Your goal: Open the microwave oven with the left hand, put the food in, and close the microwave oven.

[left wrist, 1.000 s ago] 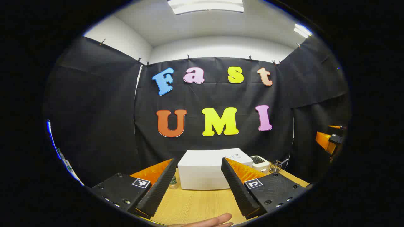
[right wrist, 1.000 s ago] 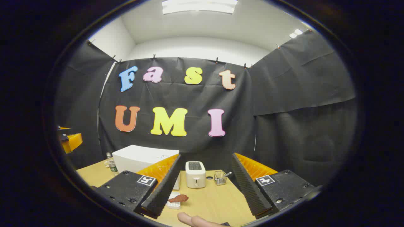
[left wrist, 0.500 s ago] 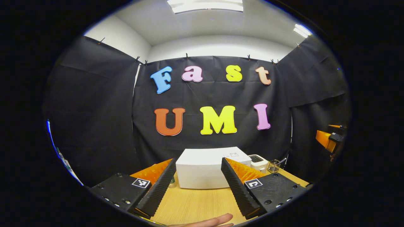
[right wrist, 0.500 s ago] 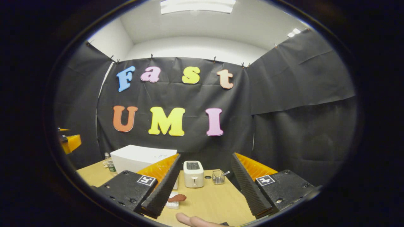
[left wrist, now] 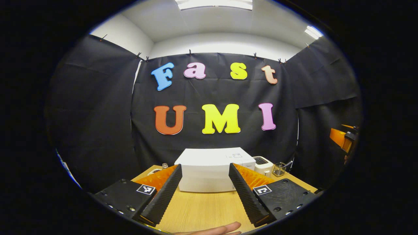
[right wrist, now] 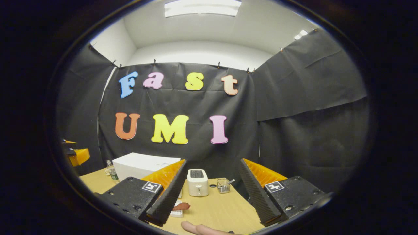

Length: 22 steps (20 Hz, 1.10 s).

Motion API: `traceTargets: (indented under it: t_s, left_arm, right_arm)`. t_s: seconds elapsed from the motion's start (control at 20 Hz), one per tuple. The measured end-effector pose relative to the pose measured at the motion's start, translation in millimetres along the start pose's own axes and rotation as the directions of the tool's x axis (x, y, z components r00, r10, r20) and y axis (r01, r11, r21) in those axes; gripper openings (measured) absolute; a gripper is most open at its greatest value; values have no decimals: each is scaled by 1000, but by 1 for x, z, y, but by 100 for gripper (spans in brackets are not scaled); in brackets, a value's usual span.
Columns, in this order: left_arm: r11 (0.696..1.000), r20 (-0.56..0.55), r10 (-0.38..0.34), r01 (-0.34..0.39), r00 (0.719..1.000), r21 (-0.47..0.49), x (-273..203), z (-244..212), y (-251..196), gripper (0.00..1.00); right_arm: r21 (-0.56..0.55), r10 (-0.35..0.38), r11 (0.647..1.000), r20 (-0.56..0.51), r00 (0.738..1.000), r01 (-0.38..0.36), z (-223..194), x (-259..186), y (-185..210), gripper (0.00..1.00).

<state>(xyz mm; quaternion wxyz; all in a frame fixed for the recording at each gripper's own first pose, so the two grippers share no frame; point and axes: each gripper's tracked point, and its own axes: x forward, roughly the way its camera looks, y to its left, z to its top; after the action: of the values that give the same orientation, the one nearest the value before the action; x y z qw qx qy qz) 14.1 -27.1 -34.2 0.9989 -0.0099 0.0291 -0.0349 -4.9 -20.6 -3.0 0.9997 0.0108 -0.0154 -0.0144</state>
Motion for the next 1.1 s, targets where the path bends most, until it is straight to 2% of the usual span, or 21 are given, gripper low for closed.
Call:
traceTargets:
  t_s: [0.2,0.5,0.7,1.1]
  left_arm:
    - [1000,-25,0,0,1000,14,21,-23,-8,93]
    - [998,-91,-36,39,995,40,76,-78,-36,93]
    - [997,-109,-62,66,992,29,110,-109,-55,94]
    - [994,-142,-112,113,984,-3,176,-167,-105,94]
  right_arm:
    - [4,-1,1000,-13,1000,1,-10,3,-5,100]
    - [-4,-16,1000,-17,1000,16,-26,13,-14,100]
    - [-27,-40,999,-18,999,40,-37,23,-25,100]
    - [-20,-23,1000,-34,999,22,-53,38,-31,100]
